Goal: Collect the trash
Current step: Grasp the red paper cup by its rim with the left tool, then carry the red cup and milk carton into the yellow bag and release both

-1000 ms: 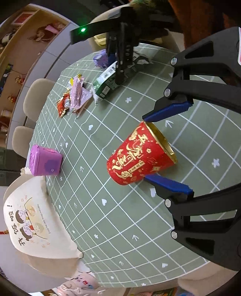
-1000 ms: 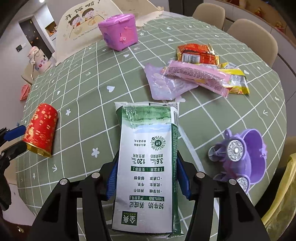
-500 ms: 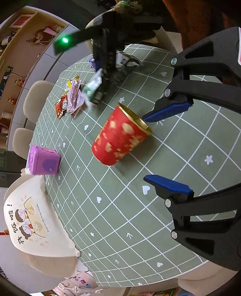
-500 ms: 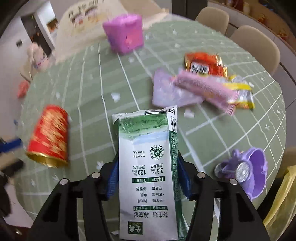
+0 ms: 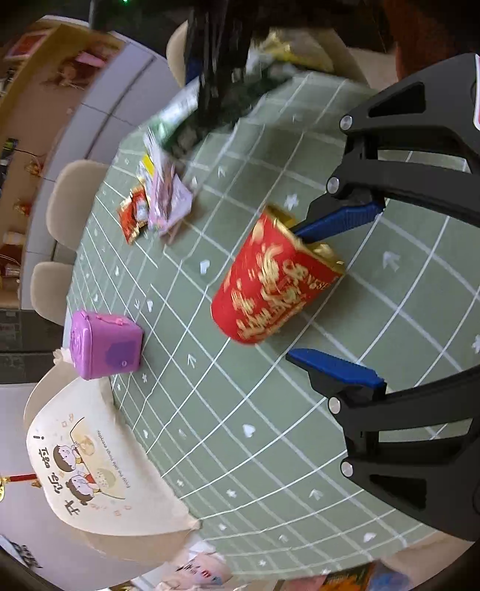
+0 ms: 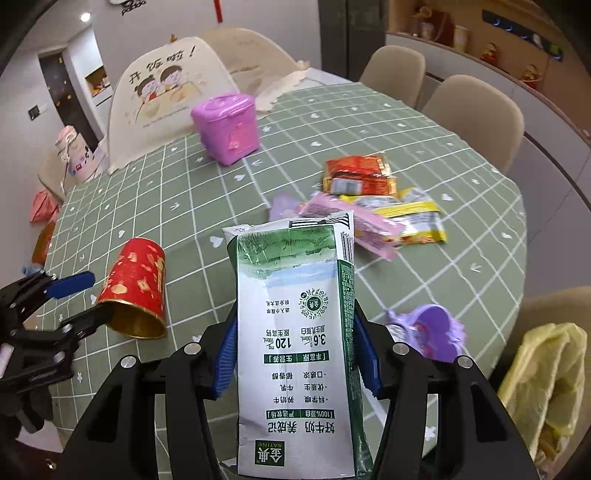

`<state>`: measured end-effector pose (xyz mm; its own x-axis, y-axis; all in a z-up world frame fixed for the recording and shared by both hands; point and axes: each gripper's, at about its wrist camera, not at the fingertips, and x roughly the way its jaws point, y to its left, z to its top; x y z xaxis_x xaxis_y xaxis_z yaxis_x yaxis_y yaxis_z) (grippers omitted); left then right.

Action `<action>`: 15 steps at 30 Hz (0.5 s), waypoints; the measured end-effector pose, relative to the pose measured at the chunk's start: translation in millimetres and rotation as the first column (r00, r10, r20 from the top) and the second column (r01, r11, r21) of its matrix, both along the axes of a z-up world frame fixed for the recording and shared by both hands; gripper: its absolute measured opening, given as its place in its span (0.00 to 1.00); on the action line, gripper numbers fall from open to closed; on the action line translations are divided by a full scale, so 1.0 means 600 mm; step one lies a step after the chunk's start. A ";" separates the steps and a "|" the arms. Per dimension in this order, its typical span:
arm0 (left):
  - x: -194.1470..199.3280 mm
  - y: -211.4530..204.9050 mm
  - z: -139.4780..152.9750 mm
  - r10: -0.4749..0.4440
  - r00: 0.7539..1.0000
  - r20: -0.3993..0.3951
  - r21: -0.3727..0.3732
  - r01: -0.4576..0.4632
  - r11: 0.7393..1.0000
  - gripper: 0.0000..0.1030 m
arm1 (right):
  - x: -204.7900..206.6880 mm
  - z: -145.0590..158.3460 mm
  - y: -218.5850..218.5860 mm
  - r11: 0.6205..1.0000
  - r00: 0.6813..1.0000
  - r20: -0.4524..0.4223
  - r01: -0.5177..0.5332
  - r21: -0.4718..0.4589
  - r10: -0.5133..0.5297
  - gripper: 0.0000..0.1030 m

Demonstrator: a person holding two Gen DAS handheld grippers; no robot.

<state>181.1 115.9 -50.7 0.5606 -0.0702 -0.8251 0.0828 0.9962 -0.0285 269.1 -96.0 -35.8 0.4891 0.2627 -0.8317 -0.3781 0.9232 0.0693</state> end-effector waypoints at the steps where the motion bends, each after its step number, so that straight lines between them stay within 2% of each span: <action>1: 0.005 0.003 0.001 0.005 1.000 0.000 -0.010 -0.005 1.000 0.33 | -0.001 0.004 -0.007 1.000 1.000 0.007 0.008 0.005 -0.008 0.50; 2: 0.009 0.004 0.002 0.010 1.000 0.001 -0.019 -0.010 1.000 0.21 | -0.004 0.009 -0.015 1.000 1.000 0.013 0.017 0.010 -0.017 0.50; 4: 0.016 0.009 0.019 0.023 0.999 0.037 -0.033 -0.021 0.999 0.05 | -0.009 0.022 -0.034 0.999 0.999 0.031 0.038 0.023 -0.039 0.50; 9: 0.035 -0.012 0.091 -0.027 0.986 0.165 -0.061 0.038 0.997 0.02 | -0.024 0.069 -0.082 0.994 0.989 0.105 0.095 0.061 -0.101 0.50; 12: 0.058 -0.054 0.141 -0.099 0.970 0.224 -0.087 0.121 0.989 0.02 | -0.033 0.107 -0.127 0.986 0.975 0.158 0.146 0.077 -0.157 0.50; 15: 0.076 -0.108 0.170 -0.172 0.952 0.255 -0.125 0.209 0.970 0.02 | -0.047 0.137 -0.177 0.976 0.955 0.206 0.203 0.073 -0.214 0.50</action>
<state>226.9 51.3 51.5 0.7049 -0.3067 -0.6395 0.2935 0.9470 -0.1307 241.0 -202.1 46.5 0.7004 0.1750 -0.6920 -0.1885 0.9804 0.0571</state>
